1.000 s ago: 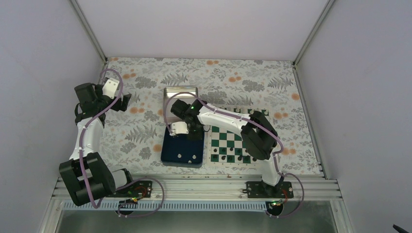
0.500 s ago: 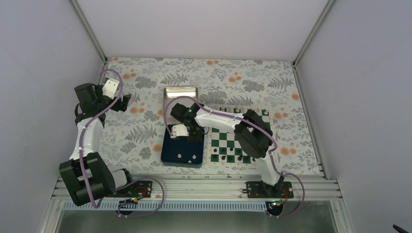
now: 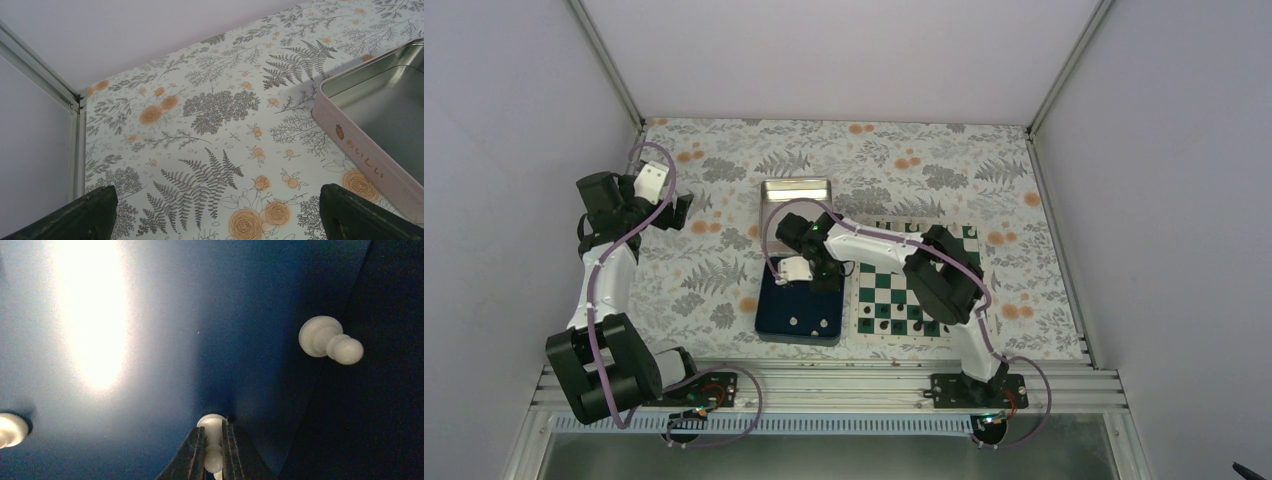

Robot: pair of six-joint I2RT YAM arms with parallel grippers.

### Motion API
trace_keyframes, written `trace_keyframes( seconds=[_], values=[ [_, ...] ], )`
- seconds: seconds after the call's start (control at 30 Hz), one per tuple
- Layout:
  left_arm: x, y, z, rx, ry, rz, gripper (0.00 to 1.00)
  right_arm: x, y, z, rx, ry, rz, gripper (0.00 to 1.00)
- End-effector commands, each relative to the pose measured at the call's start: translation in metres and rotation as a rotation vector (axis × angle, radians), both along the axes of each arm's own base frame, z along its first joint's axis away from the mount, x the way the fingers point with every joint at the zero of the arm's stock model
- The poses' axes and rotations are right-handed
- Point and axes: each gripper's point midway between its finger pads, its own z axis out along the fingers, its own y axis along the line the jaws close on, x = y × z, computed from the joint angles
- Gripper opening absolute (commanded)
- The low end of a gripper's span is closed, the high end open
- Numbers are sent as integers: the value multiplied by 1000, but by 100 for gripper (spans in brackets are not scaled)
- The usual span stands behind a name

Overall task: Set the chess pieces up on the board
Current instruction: Pick up the chess piece from the storage box.

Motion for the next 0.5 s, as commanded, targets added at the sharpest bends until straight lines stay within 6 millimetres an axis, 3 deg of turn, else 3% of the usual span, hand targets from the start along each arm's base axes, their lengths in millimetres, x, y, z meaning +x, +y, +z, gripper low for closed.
trace_keyframes(
  seconds=[0.0, 0.1, 0.2, 0.33, 0.47],
  values=[
    [0, -3, 3, -10, -18, -23, 100, 5, 8, 40, 102, 5, -20, 5],
    [0, -2, 3, -12, -17, -21, 100, 14, 0, 68, 147, 8, -57, 5],
    [-1, -2, 5, -10, -20, -20, 100, 36, -20, 100, 210, -6, -129, 4],
    [0, -2, 6, -11, -20, -18, 100, 75, -72, 131, 251, -48, -265, 4],
    [1, -1, 4, -13, -17, -16, 100, 103, -134, 123, 206, -79, -409, 4]
  ],
)
